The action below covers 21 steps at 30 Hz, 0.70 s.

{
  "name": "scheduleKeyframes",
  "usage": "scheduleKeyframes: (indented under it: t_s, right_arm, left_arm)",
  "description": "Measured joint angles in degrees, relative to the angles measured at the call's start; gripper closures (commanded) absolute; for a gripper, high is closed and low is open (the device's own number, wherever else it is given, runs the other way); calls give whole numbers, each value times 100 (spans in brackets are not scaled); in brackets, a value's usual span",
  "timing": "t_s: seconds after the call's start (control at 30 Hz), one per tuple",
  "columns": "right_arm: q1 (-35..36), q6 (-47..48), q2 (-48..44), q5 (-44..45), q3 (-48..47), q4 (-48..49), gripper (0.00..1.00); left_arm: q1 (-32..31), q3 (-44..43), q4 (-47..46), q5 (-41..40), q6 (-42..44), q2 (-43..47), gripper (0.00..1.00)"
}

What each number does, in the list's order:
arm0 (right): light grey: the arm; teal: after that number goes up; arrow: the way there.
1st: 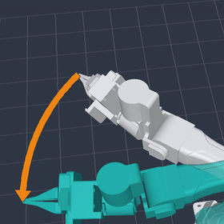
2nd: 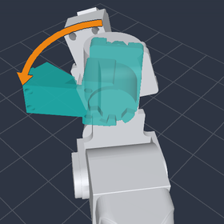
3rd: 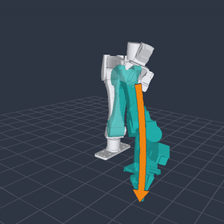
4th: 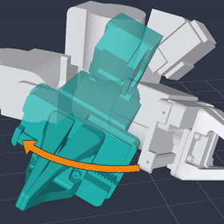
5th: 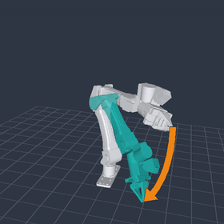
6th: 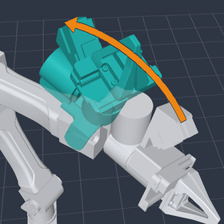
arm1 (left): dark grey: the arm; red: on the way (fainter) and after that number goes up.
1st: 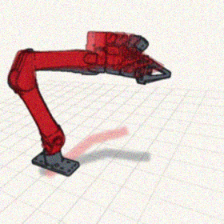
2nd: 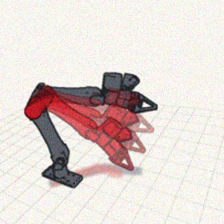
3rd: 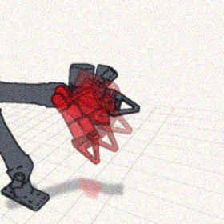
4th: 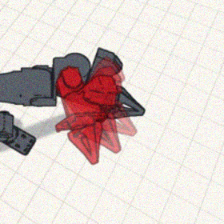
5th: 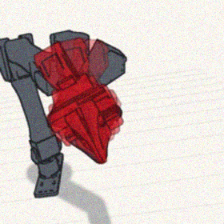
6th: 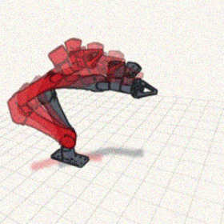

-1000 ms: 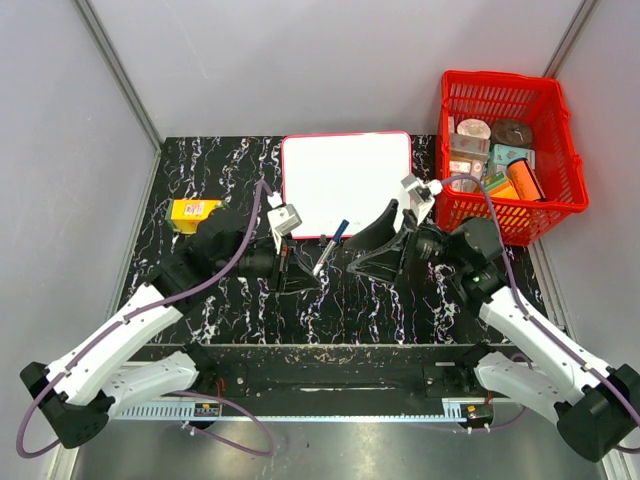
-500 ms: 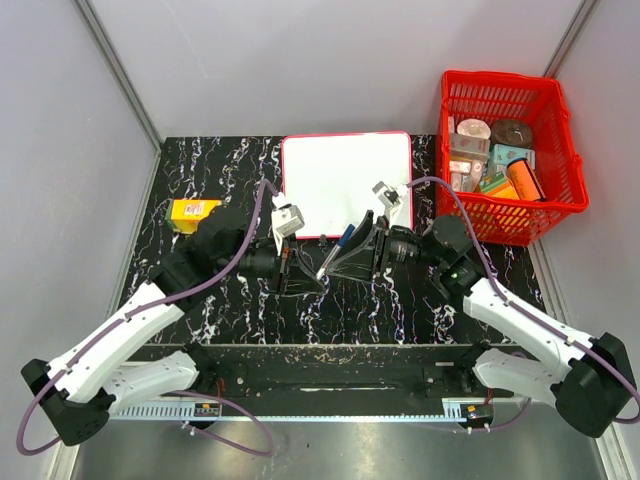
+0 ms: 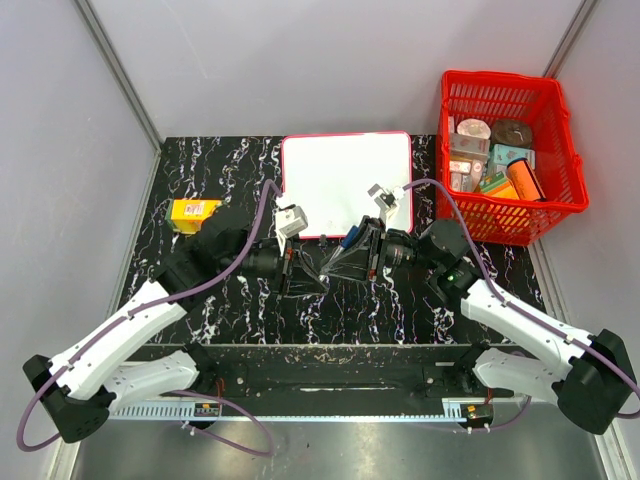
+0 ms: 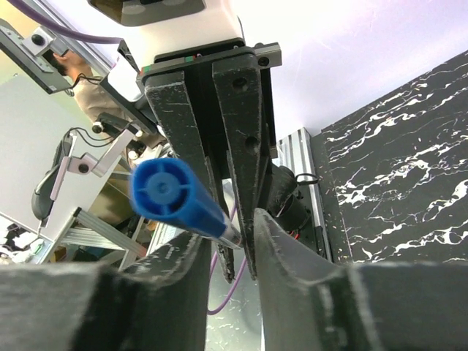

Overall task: Write a sentence on the whiteboard
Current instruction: Pass from the left arm to the right

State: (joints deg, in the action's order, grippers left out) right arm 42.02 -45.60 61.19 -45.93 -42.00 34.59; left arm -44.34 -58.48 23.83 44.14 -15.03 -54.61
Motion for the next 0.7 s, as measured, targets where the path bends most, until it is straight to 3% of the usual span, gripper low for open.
scheduleKeyframes:
  t_s: [0.17, 0.57, 0.63, 0.67, 0.7]
  right_arm:
    - [11, -37, 0, -20, 0, 37, 72]
    - [11, -87, 0, -24, 2, 74, 68]
    - [11, -90, 0, -26, 2, 74, 79]
    - [11, -87, 2, -26, 2, 76, 99]
    - [11, -66, 2, -22, 2, 79, 100]
  left_arm:
    - [-2, 0, 4, -39, -2, 0, 100]
    - [-39, 0, -7, -42, -2, -31, 100]
    - [-52, 0, -7, -37, 0, -52, 100]
    - [-59, 0, -7, -37, -2, -63, 100]
    - [-59, 0, 0, -35, -15, -68, 100]
